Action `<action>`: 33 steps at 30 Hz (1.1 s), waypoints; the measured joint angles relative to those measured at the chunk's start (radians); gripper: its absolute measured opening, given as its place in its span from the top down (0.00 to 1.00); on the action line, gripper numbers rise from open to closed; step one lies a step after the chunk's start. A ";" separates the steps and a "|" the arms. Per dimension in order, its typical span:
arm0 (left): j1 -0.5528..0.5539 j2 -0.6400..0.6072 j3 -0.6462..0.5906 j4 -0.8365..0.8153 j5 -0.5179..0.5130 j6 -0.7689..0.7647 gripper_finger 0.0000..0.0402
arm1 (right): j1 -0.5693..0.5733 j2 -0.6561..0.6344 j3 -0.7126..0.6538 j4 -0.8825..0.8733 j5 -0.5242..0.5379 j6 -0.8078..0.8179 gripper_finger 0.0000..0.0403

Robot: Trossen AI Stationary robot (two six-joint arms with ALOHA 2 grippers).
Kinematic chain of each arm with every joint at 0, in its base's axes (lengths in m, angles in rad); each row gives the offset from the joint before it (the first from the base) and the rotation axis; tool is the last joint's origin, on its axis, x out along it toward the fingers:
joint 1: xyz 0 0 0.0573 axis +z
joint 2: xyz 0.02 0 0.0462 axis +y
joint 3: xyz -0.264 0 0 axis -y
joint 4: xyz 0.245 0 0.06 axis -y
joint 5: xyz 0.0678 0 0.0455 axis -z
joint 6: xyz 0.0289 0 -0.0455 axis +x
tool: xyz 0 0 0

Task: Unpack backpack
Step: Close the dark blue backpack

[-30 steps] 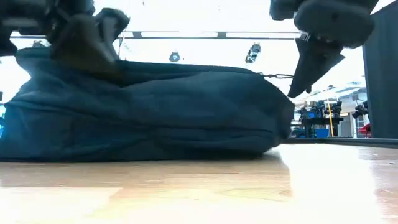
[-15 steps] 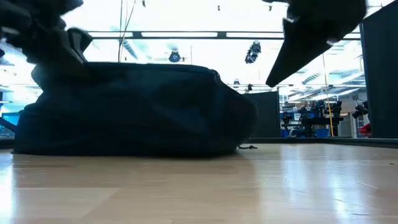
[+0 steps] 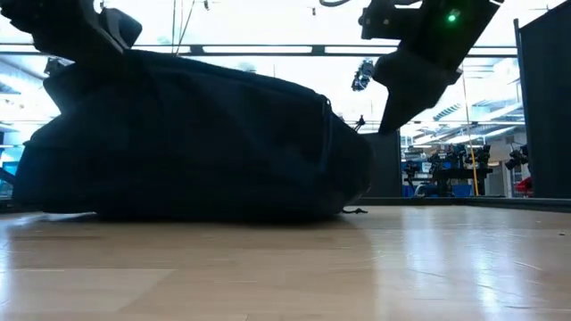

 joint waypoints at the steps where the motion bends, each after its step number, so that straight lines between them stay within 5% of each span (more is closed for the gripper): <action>1: 0.000 0.000 0.000 0.001 0.023 0.000 0.94 | -0.001 0.000 0.000 0.006 -0.006 -0.004 0.59; 11: 0.000 0.000 0.001 0.005 0.126 0.049 0.64 | 0.008 -0.001 -0.122 0.396 -0.243 -0.211 0.74; 20: 0.000 0.000 0.001 0.108 0.227 0.125 0.48 | 0.028 -0.025 -0.212 0.457 -0.264 -0.229 0.79; 24: 0.003 0.000 0.001 0.198 0.206 0.213 0.42 | 0.041 -0.126 -0.279 0.500 -0.252 -0.241 0.80; 33: 0.045 0.000 0.112 0.259 0.065 0.405 0.35 | -0.037 -0.497 -0.684 0.966 -0.272 -0.428 0.85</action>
